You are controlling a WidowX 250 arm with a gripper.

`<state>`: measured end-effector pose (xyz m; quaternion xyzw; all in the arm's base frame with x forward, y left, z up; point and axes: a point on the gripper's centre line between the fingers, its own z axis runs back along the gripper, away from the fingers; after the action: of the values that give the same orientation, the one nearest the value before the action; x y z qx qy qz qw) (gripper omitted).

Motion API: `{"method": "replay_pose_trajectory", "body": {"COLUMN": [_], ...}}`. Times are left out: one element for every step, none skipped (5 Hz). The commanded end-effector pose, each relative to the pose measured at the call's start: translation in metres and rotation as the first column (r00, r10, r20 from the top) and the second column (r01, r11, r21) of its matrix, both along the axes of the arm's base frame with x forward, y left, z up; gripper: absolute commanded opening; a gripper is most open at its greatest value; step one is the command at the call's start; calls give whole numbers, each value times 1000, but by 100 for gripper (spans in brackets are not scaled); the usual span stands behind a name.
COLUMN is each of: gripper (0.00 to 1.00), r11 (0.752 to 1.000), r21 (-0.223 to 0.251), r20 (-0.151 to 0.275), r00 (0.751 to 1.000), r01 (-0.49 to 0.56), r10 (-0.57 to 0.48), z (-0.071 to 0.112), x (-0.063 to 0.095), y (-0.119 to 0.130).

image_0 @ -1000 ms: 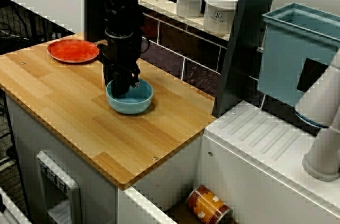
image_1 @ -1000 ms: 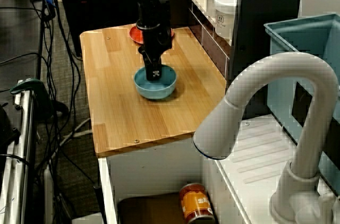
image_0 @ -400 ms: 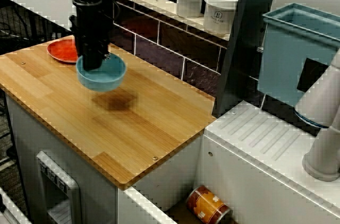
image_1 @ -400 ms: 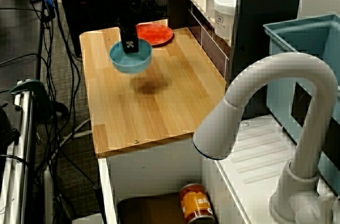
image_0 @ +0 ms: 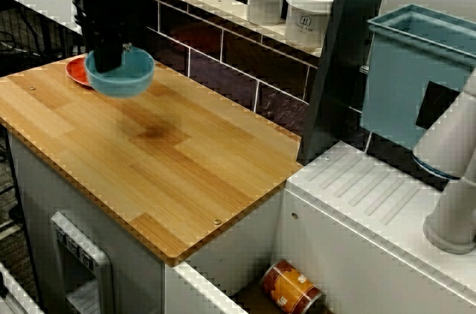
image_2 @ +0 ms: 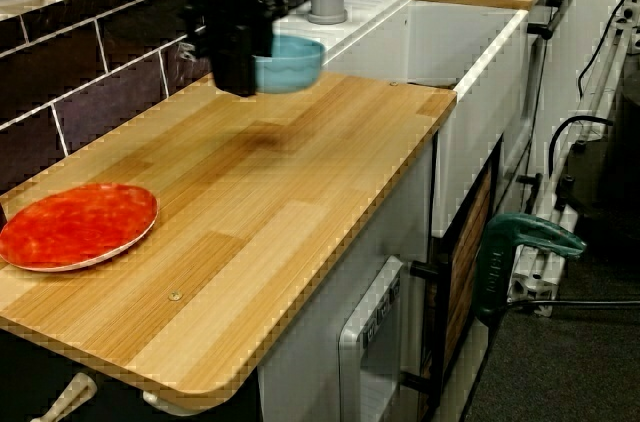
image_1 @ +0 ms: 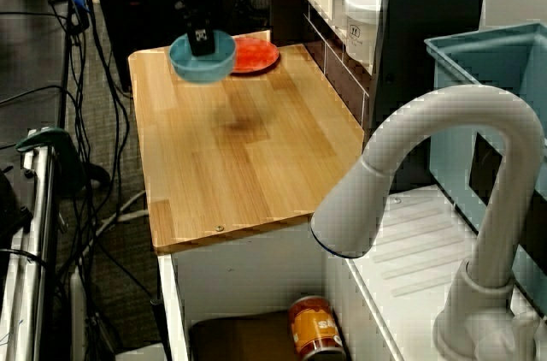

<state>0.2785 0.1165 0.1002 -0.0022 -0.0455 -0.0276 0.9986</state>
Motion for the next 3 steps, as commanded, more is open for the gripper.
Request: {"method": "replay_pose_trajectory", "body": {"gripper": [0,0,0], "r11": [997,992,990], "r21": [-26,-53,-37], "r20": [106,90,93], "r00": [992,989,986], "r01": [-73,-112,-137], "r10": [75,116,140], "z": [27,30,23], "x": [12,14,14], "y": [52,72,86]}}
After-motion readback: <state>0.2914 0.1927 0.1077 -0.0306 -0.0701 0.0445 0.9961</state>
